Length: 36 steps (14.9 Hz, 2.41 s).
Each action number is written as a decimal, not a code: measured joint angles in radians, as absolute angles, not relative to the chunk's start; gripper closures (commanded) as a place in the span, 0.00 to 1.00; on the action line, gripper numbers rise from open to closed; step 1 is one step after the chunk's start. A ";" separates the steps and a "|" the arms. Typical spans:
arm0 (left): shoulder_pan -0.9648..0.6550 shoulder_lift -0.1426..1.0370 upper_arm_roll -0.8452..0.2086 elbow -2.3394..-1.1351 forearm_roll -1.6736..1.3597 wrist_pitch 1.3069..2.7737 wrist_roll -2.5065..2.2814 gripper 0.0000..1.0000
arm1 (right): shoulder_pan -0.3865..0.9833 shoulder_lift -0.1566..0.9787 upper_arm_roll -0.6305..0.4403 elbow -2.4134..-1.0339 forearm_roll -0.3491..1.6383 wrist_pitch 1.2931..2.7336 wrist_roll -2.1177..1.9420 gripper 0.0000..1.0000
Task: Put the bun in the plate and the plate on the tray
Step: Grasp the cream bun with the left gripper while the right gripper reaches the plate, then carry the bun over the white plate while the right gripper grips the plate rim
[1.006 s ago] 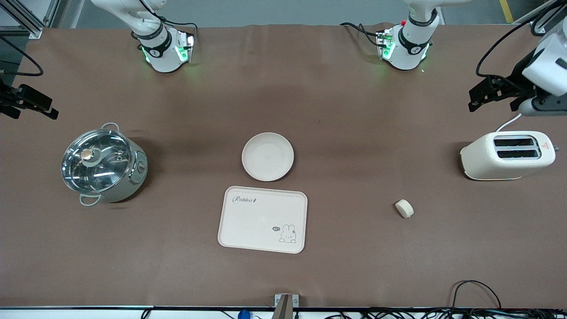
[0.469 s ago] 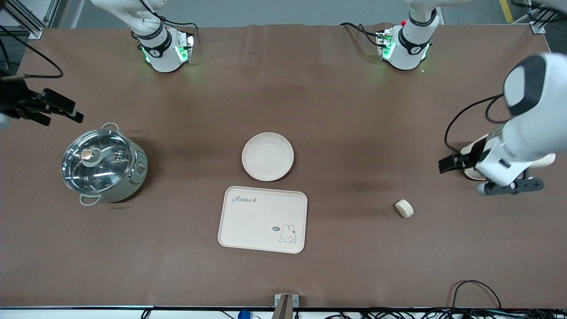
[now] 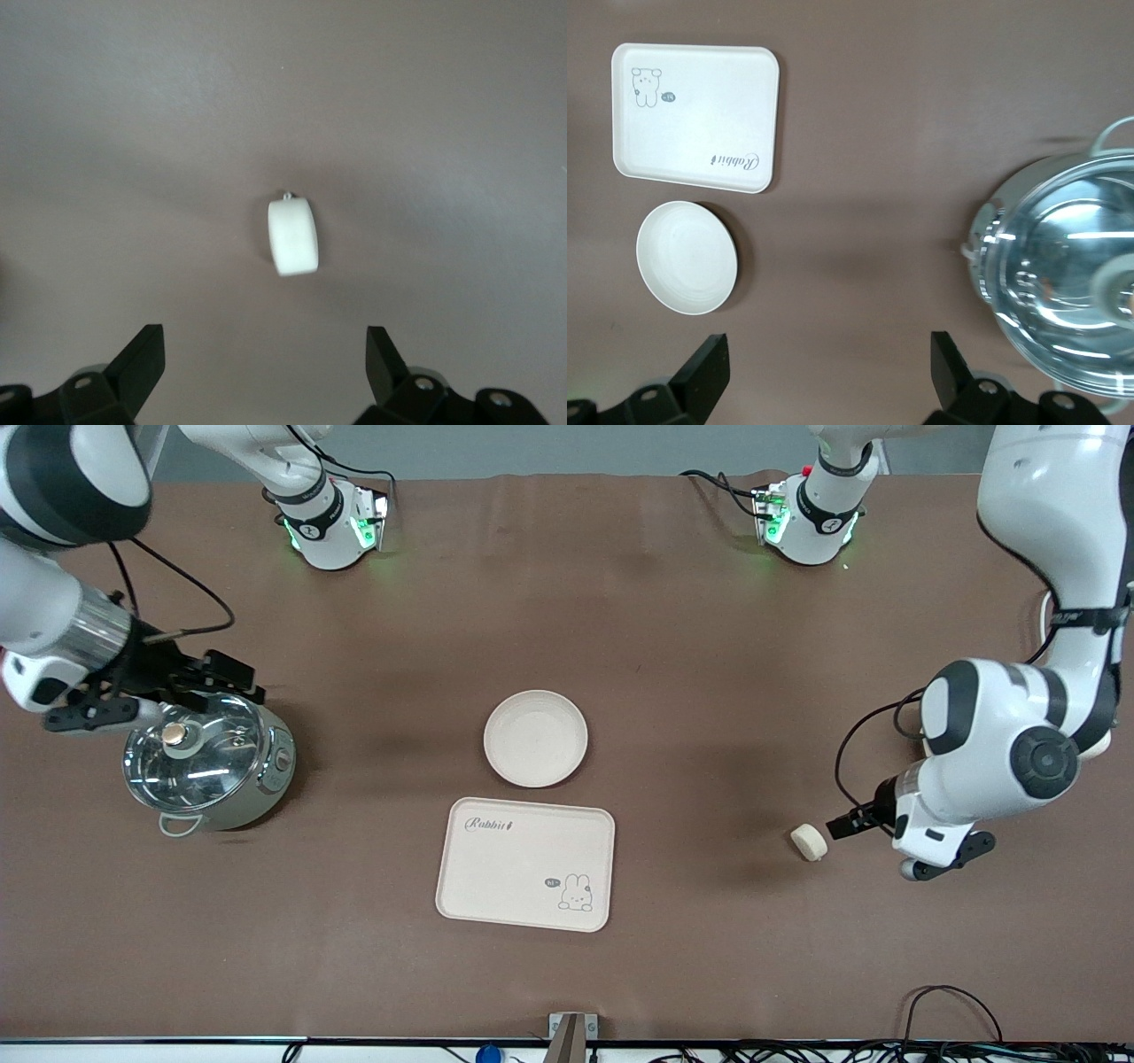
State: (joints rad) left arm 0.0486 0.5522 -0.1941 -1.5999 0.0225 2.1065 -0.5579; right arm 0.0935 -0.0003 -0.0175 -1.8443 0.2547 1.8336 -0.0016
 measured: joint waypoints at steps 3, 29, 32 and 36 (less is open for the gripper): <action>0.038 0.646 -0.196 -1.601 0.023 2.221 -0.652 0.00 | 0.155 0.015 -0.016 -1.926 0.269 1.969 0.039 0.00; 0.024 0.746 -0.164 -1.595 0.131 2.325 -0.729 0.46 | 0.594 0.393 -0.011 -2.198 0.802 2.609 0.107 0.20; 0.030 0.758 -0.164 -1.595 0.143 2.325 -0.729 0.75 | 0.604 0.412 -0.013 -2.193 0.803 2.612 0.088 0.33; 0.026 0.758 -0.167 -1.588 0.145 2.300 -0.729 0.89 | 0.598 0.426 -0.022 -2.191 0.803 2.612 0.032 0.42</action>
State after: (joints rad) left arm 0.0256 0.7576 -0.1668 -1.5881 0.1448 2.2999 -0.7286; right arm 0.5980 0.4256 -0.0222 -2.1905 0.8033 2.6123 0.0320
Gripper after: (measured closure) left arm 0.841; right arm 0.352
